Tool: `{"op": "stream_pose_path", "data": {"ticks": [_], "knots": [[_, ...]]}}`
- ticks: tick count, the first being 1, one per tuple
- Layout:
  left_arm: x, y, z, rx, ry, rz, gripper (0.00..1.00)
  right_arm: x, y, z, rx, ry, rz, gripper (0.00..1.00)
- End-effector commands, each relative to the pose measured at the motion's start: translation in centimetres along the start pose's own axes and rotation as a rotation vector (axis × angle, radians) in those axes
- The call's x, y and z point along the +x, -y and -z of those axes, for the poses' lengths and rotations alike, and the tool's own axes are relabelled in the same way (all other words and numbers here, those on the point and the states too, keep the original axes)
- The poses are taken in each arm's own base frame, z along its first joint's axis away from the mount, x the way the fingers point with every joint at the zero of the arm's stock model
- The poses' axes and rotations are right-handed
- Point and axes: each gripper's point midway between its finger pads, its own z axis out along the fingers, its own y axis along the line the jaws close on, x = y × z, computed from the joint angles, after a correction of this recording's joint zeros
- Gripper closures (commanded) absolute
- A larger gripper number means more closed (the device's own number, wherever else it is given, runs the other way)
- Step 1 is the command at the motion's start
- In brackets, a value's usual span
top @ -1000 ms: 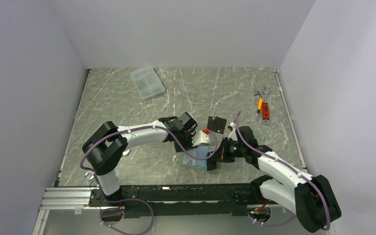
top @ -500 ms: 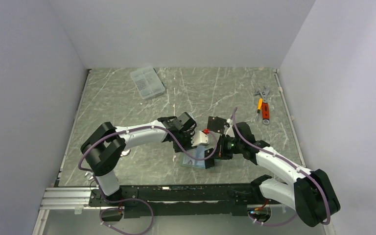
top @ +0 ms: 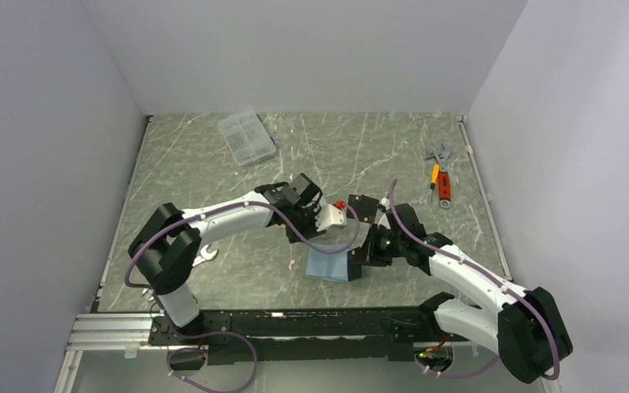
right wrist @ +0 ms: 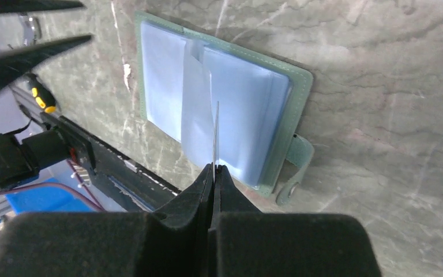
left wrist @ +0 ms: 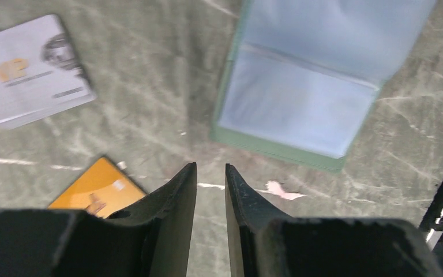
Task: Put the credit cards into the card holder
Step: Insert the credit card into the card holder.
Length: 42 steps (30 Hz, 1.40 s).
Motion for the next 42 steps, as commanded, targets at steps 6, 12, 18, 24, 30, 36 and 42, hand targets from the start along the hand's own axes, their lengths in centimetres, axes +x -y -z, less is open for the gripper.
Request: {"op": "stream_pose_path", "data": {"ticks": [6,12,18,24,30,36,42], "knots": [[-2.3,-1.0,2.9,-0.008,0.11,-0.036,0.69,-4.1,-1.8,3.8,0.075,0.172,0.052,1.0],[-0.9,1.3,1.0,0.052,0.106,-0.077,0.69,-5.7,-6.0,2.6,-0.152,0.246,0.012,1.0],[1.5,1.5,0.0,0.01,0.105,-0.239,0.69,-4.6,-6.4,-2.8,-0.121,0.179,0.046,1.0],[1.4,1.5,-0.5,-0.003,0.111,-0.266,0.69,-4.3,-5.0,-3.7,-0.07,0.198,0.051,1.0],[0.5,2.9,-1.2,0.012,0.123,-0.295,0.69,-3.4,-3.2,-4.1,-0.037,0.206,0.032,1.0],[1.1,3.7,-2.3,0.024,0.089,-0.306,0.7,-2.6,-2.0,-5.2,-0.037,0.2,-0.004,1.0],[1.6,4.1,-3.0,0.025,0.043,-0.314,0.73,-2.8,-2.0,-5.8,-0.045,0.204,-0.02,1.0]]}}
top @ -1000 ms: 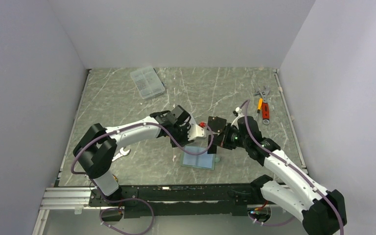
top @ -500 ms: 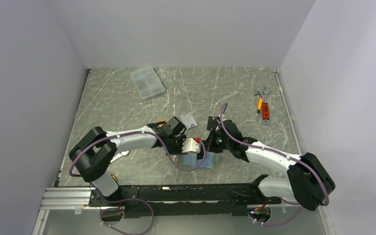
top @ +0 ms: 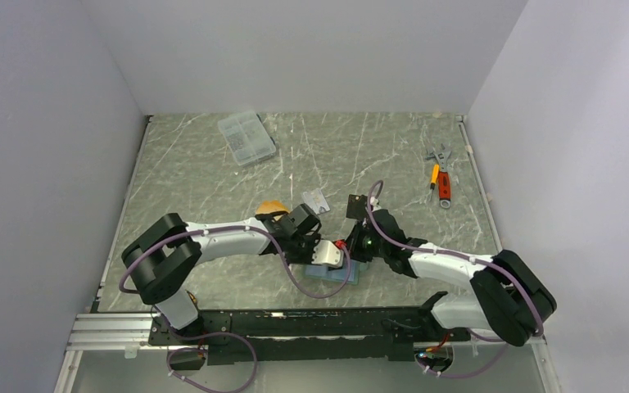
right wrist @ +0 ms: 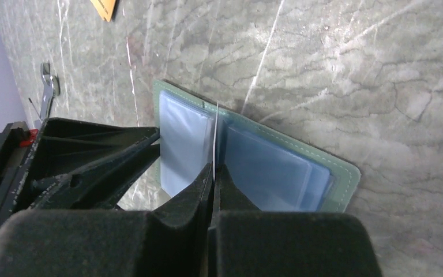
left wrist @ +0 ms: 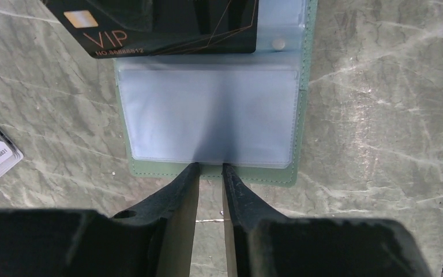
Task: Put the credit cards into the card holder
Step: Insert the credit card into the card holder.
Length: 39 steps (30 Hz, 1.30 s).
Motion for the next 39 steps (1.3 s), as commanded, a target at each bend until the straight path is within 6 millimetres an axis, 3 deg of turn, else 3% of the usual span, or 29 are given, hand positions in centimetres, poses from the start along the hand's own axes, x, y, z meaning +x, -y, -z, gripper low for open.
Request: {"op": "stream_pose_path", "data": {"ticks": [1,11,17,26,34,39], "knots": [[0.2,0.1,-0.6,-0.008,-0.032,-0.021,0.74,-0.9,-0.7,-0.8,-0.033,0.047,-0.008,1.0],[1.5,0.8,0.1,-0.023,-0.103,0.068,0.78,-2.3,-1.2,-2.5,-0.055,0.03,-0.008,1.0],[1.1,0.8,0.7,-0.018,-0.106,0.103,0.79,-4.2,-2.8,-2.4,-0.085,0.053,0.031,1.0],[2.0,1.2,0.4,-0.007,-0.137,0.088,0.8,-1.9,-1.6,-0.2,-0.114,0.067,-0.041,1.0],[2.4,1.9,0.5,0.0,-0.172,0.107,0.82,-1.3,-1.8,-1.2,-0.158,0.076,-0.12,1.0],[0.9,1.5,2.1,-0.023,-0.124,0.107,0.81,-0.3,-2.3,-1.6,-0.194,0.1,-0.16,1.0]]}}
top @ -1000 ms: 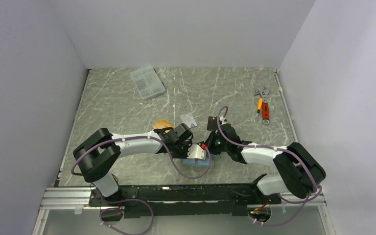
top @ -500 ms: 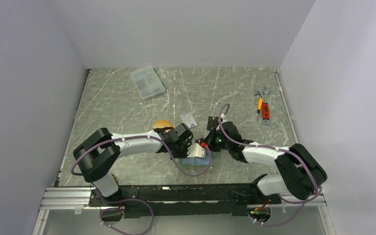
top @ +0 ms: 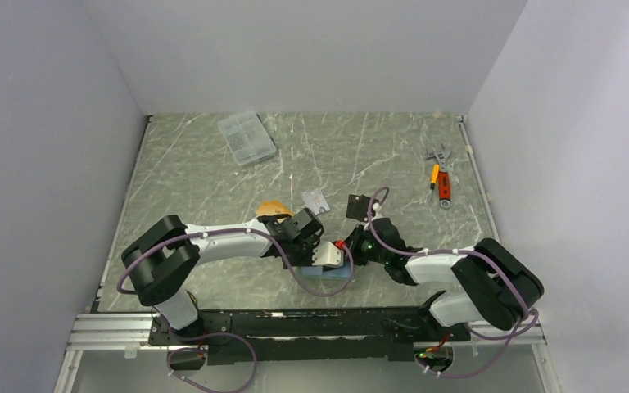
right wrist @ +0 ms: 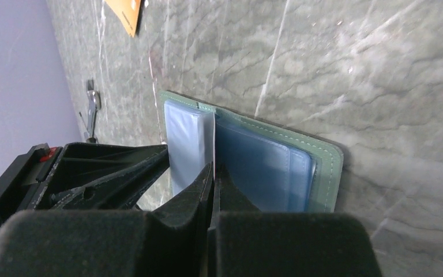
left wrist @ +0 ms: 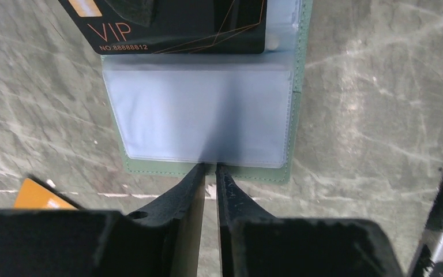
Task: Put the credit cards into the card holder
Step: Insert the credit card into the card holder.
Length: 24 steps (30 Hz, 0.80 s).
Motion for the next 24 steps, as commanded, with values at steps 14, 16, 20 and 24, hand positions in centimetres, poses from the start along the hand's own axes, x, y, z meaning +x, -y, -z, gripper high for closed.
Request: {"op": "stream_pose_path", "data": {"ticks": [14,16,20,24], "knots": [[2.2,-0.3,0.8,-0.052,-0.063,-0.126,0.77,-0.1,0.0,-0.1,-0.02,0.137,-0.11,1.0],[2.7,-0.4,0.5,-0.055,-0.08,-0.137,0.78,-0.2,-0.1,0.0,-0.026,0.145,-0.113,1.0],[2.8,-0.4,0.2,-0.049,-0.085,-0.141,0.8,-0.6,-0.7,0.4,-0.054,0.18,-0.113,1.0],[2.7,0.1,0.0,-0.022,-0.082,-0.121,0.82,-0.9,-1.4,0.5,-0.085,0.2,-0.122,1.0]]}}
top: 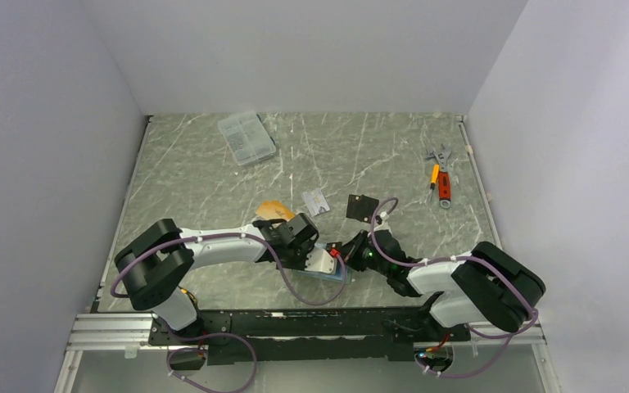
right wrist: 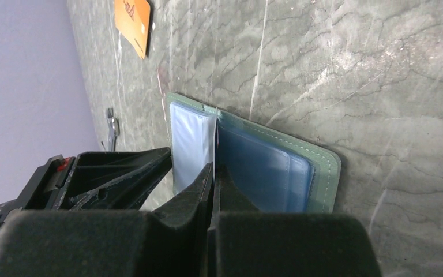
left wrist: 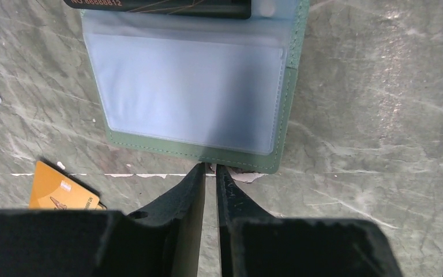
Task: Put the credit cards into the card holder
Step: Insert the credit card into the card holder.
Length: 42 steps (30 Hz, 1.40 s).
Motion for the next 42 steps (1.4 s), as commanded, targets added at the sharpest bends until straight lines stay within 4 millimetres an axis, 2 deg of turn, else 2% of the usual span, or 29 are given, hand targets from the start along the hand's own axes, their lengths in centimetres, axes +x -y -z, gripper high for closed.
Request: {"op": "stream_pose_path", "data": {"ticks": [1,7,13,17,21,26,31,36,39,42], "knots": [[0.2,0.6,-0.6,0.032,-0.009,0.0,0.83,-1.1,-1.4,0.1,-0.063,0.07,-0.021,1.0],[-0.8,2.3,-0.2,0.09,0.042,0.003,0.85,-1.0,-1.4,0.2,-0.056,0.062,-0.004,1.0],[-2.0,3.4,-0.4,0.126,0.057,-0.023,0.84,-0.3,-2.4,-1.1,-0.057,-0.002,0.05,1.0],[-1.8,3.7,-0.6,0.132,0.042,-0.029,0.85,0.1,-2.9,-1.8,-0.058,-0.036,0.078,1.0],[-1.4,3.6,-0.1,0.123,0.02,-0.018,0.86,-0.2,-2.9,-1.3,-0.049,-0.026,0.094,1.0],[-1.4,3.2,1.2,0.099,0.014,-0.002,0.86,-0.6,-2.7,-0.5,-0.033,-0.01,0.119,1.0],[-1.0,1.2,2.7,0.042,-0.001,0.024,0.87,0.0,-1.6,-0.5,-0.015,-0.027,0.109,1.0],[-2.6,0.1,4.2,0.027,0.041,0.042,0.88,0.9,-0.5,-0.7,-0.011,-0.06,0.098,1.0],[-3.0,-0.1,4.1,0.03,0.052,0.046,0.88,1.3,-0.3,-0.9,-0.019,-0.073,0.092,1.0],[-2.8,0.1,3.0,0.042,0.039,0.04,0.88,1.7,0.5,-0.9,-0.008,-0.083,0.082,1.0]]}}
